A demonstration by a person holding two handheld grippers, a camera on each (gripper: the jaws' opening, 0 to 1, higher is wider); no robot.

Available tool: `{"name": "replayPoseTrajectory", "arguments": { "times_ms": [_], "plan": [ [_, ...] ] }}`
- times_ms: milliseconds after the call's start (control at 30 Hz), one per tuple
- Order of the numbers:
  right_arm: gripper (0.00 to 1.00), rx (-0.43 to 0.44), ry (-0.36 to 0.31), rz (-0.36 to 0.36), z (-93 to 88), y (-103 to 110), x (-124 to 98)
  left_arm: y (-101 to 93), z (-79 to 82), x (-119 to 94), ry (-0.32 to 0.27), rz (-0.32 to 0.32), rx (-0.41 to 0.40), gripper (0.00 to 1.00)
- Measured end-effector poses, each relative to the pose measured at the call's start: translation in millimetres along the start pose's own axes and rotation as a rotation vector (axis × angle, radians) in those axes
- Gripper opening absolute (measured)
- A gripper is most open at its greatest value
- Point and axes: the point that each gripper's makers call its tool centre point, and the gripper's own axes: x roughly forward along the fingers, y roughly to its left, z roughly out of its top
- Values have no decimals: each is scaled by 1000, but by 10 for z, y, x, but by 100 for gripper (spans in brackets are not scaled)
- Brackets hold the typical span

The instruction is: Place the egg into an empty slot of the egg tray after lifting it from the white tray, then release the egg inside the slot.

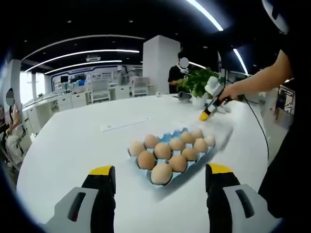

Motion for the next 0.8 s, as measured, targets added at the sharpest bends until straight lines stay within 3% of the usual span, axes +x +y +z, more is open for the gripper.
{"name": "replayPoseTrajectory", "arguments": {
  "times_ms": [67,167,233,267,333,367,433,467,633,800],
  "plan": [
    [26,13,-36,-32,0,-17,-4,10,13,-10,-5,6,0,76],
    [26,76,-153,-64,8,-28,-39,30,10,-37,-8,16,-6,77],
    [26,31,-208,-78,7,-23,-57,33,-4,-47,-5,17,-16,77],
    [26,94,-234,-93,0,-29,-68,35,-7,-51,-3,20,-13,77],
    [25,34,-283,-114,22,-24,-74,31,3,-59,-1,19,-6,77],
    [25,73,-297,-120,16,-28,-83,30,6,-60,-1,19,-7,77],
    [25,48,-350,-121,21,-27,-97,40,24,-67,-3,25,1,77],
    [25,95,-380,-126,21,-36,-106,42,26,-69,-3,25,-1,77],
    [25,180,-458,-134,41,-47,-184,39,38,-82,-1,28,3,77],
    [25,207,-511,-153,93,-80,-319,55,28,-73,3,31,0,77]
  ]
}}
